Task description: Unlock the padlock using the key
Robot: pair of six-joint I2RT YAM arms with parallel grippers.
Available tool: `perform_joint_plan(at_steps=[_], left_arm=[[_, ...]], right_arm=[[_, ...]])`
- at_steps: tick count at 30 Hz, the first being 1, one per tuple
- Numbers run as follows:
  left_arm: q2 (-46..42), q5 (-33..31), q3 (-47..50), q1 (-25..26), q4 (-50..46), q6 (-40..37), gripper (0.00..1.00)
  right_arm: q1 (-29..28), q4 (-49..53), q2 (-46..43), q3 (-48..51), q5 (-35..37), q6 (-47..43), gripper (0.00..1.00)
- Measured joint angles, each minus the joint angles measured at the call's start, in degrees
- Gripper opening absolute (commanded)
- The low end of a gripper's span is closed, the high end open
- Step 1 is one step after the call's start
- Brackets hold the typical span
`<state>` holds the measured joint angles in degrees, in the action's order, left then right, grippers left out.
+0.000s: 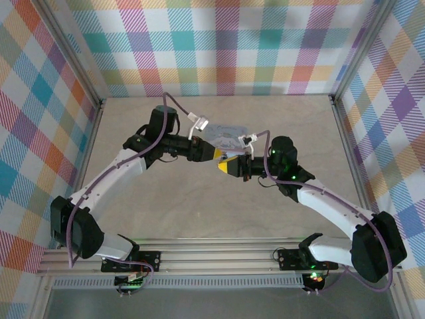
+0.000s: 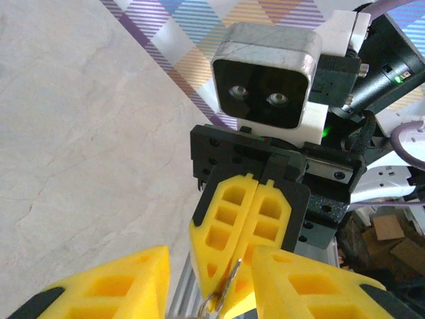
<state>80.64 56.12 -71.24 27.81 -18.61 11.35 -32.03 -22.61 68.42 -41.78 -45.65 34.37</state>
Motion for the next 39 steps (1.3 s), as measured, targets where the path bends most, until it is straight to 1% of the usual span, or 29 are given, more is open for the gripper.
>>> perform_joint_plan(at_steps=[4,7,12,22,32,39], left_arm=[[-1.7,0.33,4.83,-0.22,6.36,4.04,0.36],[-2.34,0.76,7.91,-0.28,10.82,6.93,0.32],[-2.4,1.7,9.2,-0.39,14.45,8.85,0.27],[-3.15,2.67,10.29,-0.85,16.31,9.88,0.29],[-3.93,5.25,11.13,-0.98,19.02,10.51,0.3],[-3.96,5.38,11.82,-0.98,19.5,10.56,0.25]], right_arm=[[0.15,-2.32,0.09,0.02,0.04,1.29,0.0],[0.2,-3.54,0.55,0.07,-0.02,2.14,0.0],[0.2,-4.76,1.09,0.24,0.0,3.19,0.0],[0.2,-5.68,1.18,0.28,-0.02,4.2,0.0],[0.2,-6.93,1.64,0.7,0.17,4.87,0.0],[0.2,-7.39,2.23,0.7,-0.48,5.55,0.0]])
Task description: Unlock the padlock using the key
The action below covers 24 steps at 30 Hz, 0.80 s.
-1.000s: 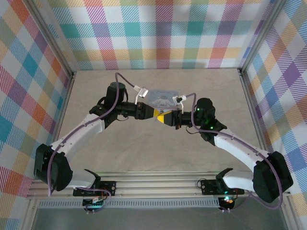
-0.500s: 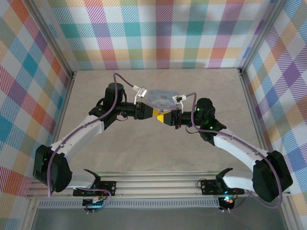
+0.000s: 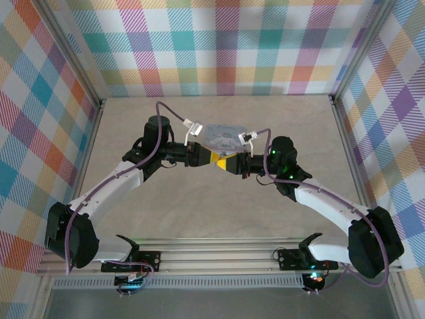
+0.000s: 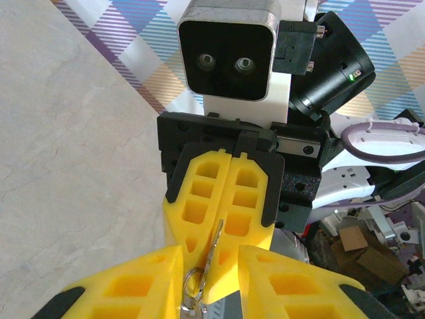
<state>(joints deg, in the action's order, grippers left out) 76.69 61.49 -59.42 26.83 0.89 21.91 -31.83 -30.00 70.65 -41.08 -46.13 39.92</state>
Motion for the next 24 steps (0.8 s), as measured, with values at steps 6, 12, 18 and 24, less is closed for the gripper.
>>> perform_joint_plan(at_steps=[6,12,18,24], left_arm=[[0.31,0.55,0.09,0.09,1.36,0.98,0.21],[1.09,1.46,0.09,0.44,2.32,1.07,0.21],[1.64,1.49,0.09,0.68,2.1,0.55,0.16],[1.86,1.51,-0.09,0.9,1.57,-0.9,0.08]], right_arm=[[0.0,-0.44,0.2,0.0,-0.9,0.15,0.0],[0.0,-0.42,0.72,0.0,-1.07,0.15,0.0],[0.0,-0.35,0.83,0.0,-1.11,0.17,0.0],[0.0,-0.24,0.92,0.0,-1.57,0.17,0.0]])
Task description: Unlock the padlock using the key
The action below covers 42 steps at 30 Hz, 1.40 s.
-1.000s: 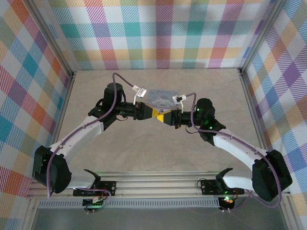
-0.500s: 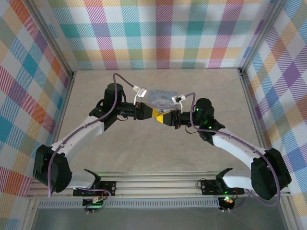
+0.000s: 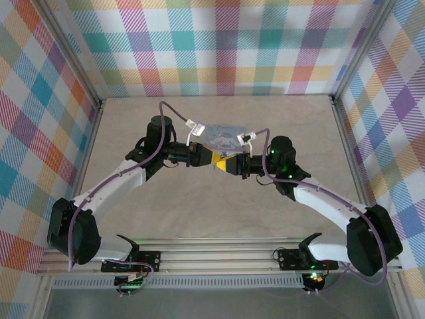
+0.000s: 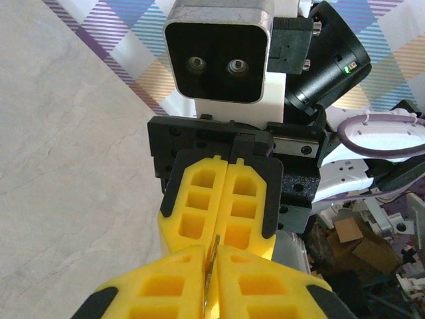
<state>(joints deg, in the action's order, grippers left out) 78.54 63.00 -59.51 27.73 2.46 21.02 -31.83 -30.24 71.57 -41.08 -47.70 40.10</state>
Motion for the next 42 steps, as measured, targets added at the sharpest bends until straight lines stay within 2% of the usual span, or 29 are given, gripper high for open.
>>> perform_joint_plan(at_steps=[5,8,14,17,19,28,42], left_arm=[[0.68,0.24,-1.25,0.04,-2.75,-3.08,0.0],[1.18,0.46,-2.43,0.11,-5.77,-5.55,0.0],[2.93,0.39,-5.75,0.28,-13.11,-10.62,0.0],[3.72,0.55,-6.88,0.7,-15.61,-11.91,0.0],[4.02,0.48,-7.48,0.76,-16.94,-12.61,0.0],[5.66,0.61,-10.64,0.74,-24.28,-16.68,0.0],[7.13,1.86,-13.68,0.74,-30.84,-20.7,0.0]], right_arm=[[0.07,0.68,0.22,0.0,-0.79,0.02,0.0],[0.13,1.31,0.28,0.0,-1.03,-0.04,0.01],[0.11,5.07,-0.09,-0.39,0.33,-1.9,0.26],[0.07,8.02,-0.98,-0.5,2.43,-3.06,0.41],[0.11,10.05,-1.81,-0.5,3.98,-3.72,0.46],[0.33,13.9,-6.47,-0.48,7.23,-4.85,0.4],[0.33,14.58,-4.09,-0.46,3.96,-4.57,0.32]])
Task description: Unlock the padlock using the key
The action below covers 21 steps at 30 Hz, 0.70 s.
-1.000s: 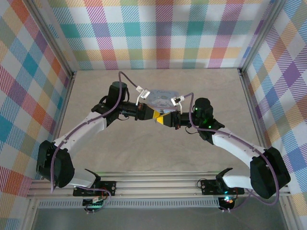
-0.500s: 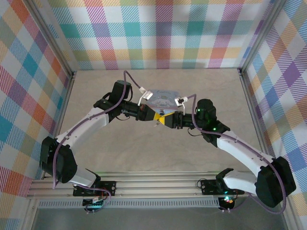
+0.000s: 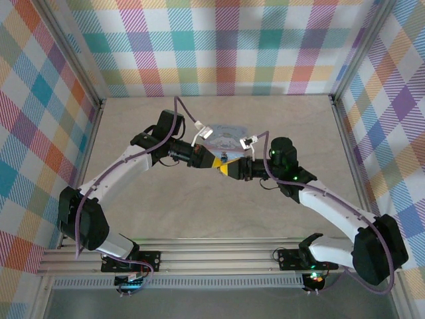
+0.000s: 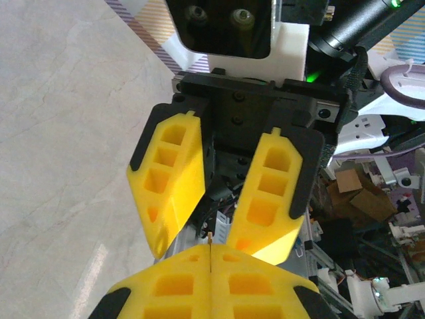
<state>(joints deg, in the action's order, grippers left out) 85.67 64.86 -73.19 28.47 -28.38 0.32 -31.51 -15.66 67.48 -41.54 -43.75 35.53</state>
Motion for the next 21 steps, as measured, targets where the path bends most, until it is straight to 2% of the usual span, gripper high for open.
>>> perform_joint_plan(at_steps=[8,14,21], left_arm=[[0.22,0.07,0.0,0.0,-0.22,-0.17,0.0],[0.46,0.11,-0.07,-0.24,-0.17,-0.2,0.0],[0.76,0.22,-0.15,-0.48,-0.07,-0.22,0.0]], right_arm=[[0.0,-2.78,1.64,-0.04,-3.08,1.36,0.2],[0.0,-6.03,3.02,-0.02,-5.42,3.45,0.01],[0.11,-8.9,3.89,0.52,-6.25,4.83,0.0]])
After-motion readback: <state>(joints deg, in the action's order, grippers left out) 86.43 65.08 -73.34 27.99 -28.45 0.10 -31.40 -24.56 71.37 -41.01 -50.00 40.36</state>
